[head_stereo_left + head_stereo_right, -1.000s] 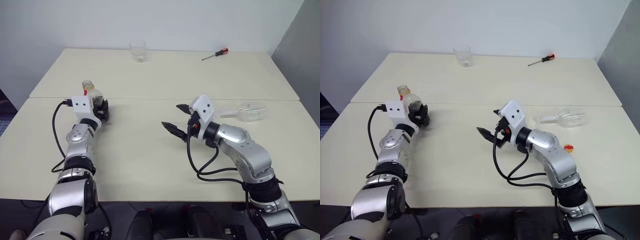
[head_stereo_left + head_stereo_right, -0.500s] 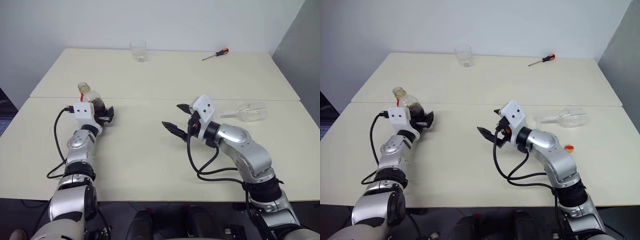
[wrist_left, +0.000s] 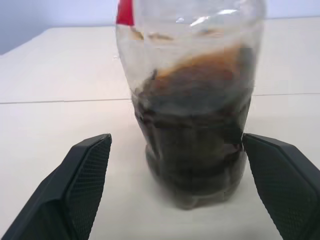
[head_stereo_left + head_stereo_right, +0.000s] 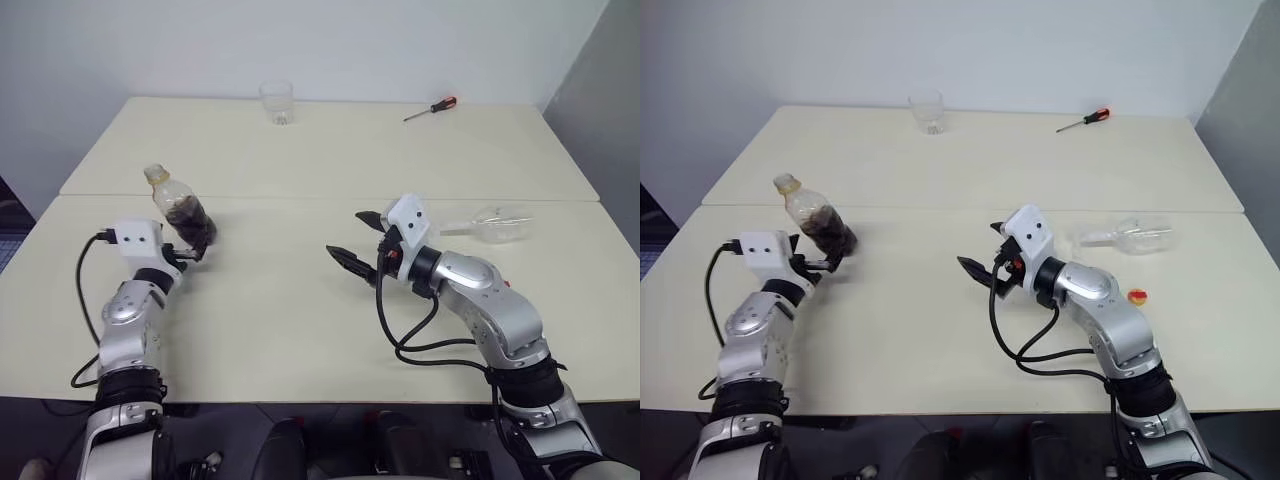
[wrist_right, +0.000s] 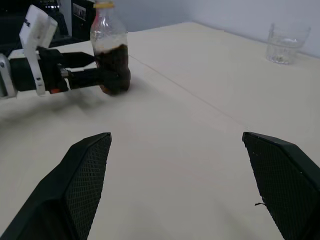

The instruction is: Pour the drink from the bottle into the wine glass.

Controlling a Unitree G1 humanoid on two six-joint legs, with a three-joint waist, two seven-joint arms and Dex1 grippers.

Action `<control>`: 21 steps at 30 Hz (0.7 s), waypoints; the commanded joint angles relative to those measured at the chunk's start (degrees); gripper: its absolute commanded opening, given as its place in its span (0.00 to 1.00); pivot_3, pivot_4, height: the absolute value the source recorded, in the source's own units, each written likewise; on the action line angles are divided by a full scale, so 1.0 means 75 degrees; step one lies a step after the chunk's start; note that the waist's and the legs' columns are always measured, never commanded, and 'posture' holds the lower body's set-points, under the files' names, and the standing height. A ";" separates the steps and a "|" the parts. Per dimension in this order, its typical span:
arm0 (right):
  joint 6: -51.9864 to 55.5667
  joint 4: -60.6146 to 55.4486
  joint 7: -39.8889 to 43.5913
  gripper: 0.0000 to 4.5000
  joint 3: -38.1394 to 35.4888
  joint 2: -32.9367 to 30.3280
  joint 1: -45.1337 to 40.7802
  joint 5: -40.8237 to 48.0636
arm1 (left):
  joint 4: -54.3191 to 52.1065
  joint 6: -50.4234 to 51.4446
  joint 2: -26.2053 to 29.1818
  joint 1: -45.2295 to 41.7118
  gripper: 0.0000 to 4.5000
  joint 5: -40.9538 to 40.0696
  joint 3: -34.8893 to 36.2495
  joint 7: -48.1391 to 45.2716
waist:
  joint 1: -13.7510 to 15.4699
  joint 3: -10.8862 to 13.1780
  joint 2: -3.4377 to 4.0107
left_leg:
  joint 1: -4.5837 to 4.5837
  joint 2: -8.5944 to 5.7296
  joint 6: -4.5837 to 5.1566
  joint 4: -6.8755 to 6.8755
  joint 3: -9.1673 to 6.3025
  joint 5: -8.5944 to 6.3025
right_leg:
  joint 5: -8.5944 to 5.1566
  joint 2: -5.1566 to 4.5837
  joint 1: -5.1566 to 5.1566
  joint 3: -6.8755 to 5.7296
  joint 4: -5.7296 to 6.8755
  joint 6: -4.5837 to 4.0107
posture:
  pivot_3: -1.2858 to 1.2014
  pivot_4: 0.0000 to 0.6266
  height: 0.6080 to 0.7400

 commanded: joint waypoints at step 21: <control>0.0334 -0.1804 -0.0847 1.00 -0.1547 -0.0560 0.2141 0.0063 | -0.4662 0.3273 0.0054 0.1196 0.99 -0.1223 -0.0782 -0.0681 | 0.0036 -0.0003 -0.0005 | 0.0000 -0.0012 -0.0009 -0.0008 -0.0012 0.0006 | -0.0002 0.0000 0.0011 -0.0007 -0.0008 0.0000 | 0.52 0.24 1.00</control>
